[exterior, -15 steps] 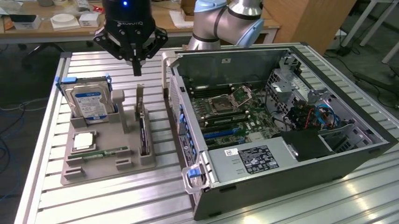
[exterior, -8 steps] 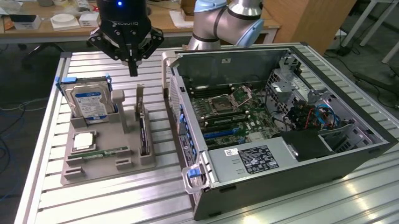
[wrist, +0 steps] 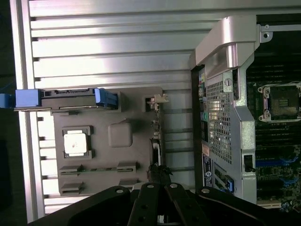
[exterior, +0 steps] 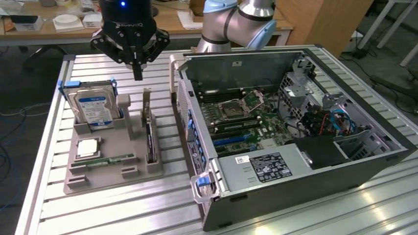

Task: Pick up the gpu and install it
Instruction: 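Pick up the gpu and move the gpu toward the slot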

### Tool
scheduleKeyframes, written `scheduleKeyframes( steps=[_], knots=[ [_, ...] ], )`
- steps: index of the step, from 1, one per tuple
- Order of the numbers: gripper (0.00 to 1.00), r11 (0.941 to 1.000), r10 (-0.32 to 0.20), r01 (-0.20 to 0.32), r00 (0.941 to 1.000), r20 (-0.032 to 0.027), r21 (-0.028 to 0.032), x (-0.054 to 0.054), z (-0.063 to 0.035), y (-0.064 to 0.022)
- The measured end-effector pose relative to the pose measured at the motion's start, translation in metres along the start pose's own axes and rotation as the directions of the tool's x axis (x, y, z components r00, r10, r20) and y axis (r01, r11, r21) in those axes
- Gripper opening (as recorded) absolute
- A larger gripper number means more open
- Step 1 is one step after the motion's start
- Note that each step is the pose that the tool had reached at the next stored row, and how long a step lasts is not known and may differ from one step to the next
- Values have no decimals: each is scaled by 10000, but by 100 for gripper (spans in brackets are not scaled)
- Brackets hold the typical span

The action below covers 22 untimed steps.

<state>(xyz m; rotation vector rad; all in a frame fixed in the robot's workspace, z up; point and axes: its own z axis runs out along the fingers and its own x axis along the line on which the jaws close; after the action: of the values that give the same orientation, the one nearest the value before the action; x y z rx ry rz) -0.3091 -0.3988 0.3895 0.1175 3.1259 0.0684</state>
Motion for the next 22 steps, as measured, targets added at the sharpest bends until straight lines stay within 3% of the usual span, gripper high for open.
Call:
scheduleKeyframes(
  steps=[4, 6, 11, 15, 20, 22],
  knots=[
    [11, 10000, 0, 0, 10000, -1, 0, 0, 0, 0],
    [23, 10000, 0, 0, 10000, 0, 0, 0, 0, 0],
    [35, 10000, 0, 0, 10000, -1, 0, 0, 0, 0],
    [53, 10000, -4, 4, 10000, -2, 1, 1, -1, -11],
    [53, 9981, -621, 620, 9981, -29, -7, -1, 35, -18],
    [53, 9980, -630, 630, 9980, -31, -6, 0, 70, -32]
  ],
)
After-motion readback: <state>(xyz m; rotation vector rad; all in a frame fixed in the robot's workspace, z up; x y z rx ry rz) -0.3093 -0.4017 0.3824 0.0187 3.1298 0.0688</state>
